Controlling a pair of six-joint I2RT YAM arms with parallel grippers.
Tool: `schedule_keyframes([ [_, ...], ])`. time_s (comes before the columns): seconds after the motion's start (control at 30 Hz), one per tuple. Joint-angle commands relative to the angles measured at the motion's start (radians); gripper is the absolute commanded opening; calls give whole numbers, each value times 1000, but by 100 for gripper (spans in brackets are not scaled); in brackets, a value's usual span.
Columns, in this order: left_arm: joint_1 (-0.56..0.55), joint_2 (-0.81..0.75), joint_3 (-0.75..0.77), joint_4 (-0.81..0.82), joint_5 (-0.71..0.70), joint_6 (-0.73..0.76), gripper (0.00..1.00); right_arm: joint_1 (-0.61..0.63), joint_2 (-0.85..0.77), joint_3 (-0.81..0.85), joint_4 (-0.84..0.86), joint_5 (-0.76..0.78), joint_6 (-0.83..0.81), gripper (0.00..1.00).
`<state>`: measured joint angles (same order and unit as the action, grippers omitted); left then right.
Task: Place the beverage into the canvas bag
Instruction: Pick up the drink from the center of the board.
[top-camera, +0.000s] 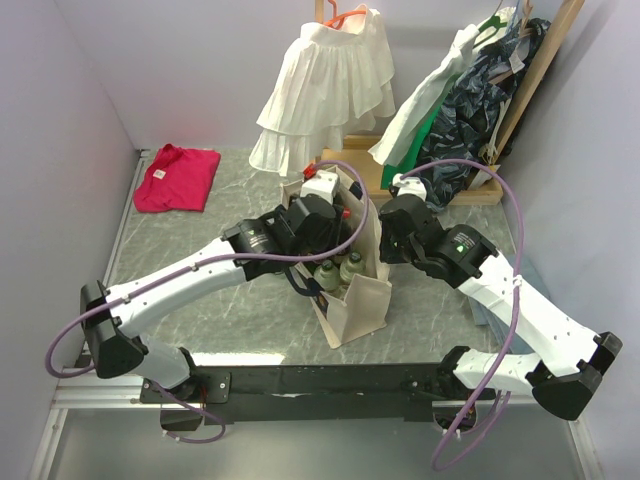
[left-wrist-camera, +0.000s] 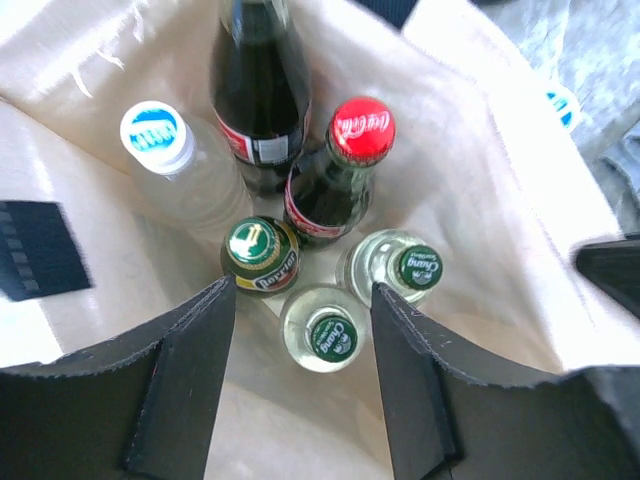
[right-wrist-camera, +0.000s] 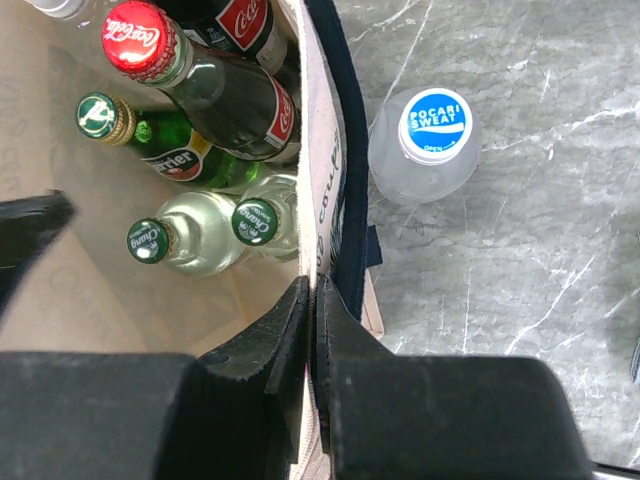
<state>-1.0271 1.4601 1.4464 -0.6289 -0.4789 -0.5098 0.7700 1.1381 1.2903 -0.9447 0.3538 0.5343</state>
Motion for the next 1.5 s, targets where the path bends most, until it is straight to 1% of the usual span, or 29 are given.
schedule_keyframes([
  [0.0, -4, -63, 95, -17, -41, 25, 62, 5, 0, 44, 15, 19, -2, 11],
  [0.1, -4, -89, 130, -26, -69, 39, 64, 2, 0, 47, 12, 19, 3, 13],
  [0.23, -4, -130, 157, -54, -113, 37, 71, 3, -6, 53, 11, 22, 4, 13],
  [0.3, 4, -141, 166, -71, -138, 18, 73, 3, -15, 53, 15, 20, 4, 14],
  [0.33, 12, -148, 169, -95, -138, 8, 73, 2, -17, 55, 18, 19, 4, 14],
  [0.43, 65, -156, 174, -140, -106, -38, 71, 3, -18, 60, 18, 14, 3, 14],
  [0.47, 102, -161, 170, -162, -96, -61, 71, 3, -18, 60, 18, 13, 3, 14],
  [0.57, 180, -191, 117, -172, -44, -82, 70, 3, -17, 56, 20, 5, 4, 14],
  [0.73, 309, -244, 55, -176, 42, -73, 72, 2, -8, 56, 21, -3, 3, 15],
  [0.83, 350, -248, 22, -183, 62, -61, 75, 3, -6, 60, 23, -1, 3, 16],
  [1.03, 410, -224, -44, -186, 106, -55, 78, 3, 0, 66, 29, -4, -2, 17],
  [1.23, 441, -178, -90, -176, 126, -61, 78, 2, -8, 64, 32, -1, 0, 18],
  [1.47, 455, -123, -106, -149, 152, -58, 76, 3, -8, 67, 26, 2, -2, 18],
])
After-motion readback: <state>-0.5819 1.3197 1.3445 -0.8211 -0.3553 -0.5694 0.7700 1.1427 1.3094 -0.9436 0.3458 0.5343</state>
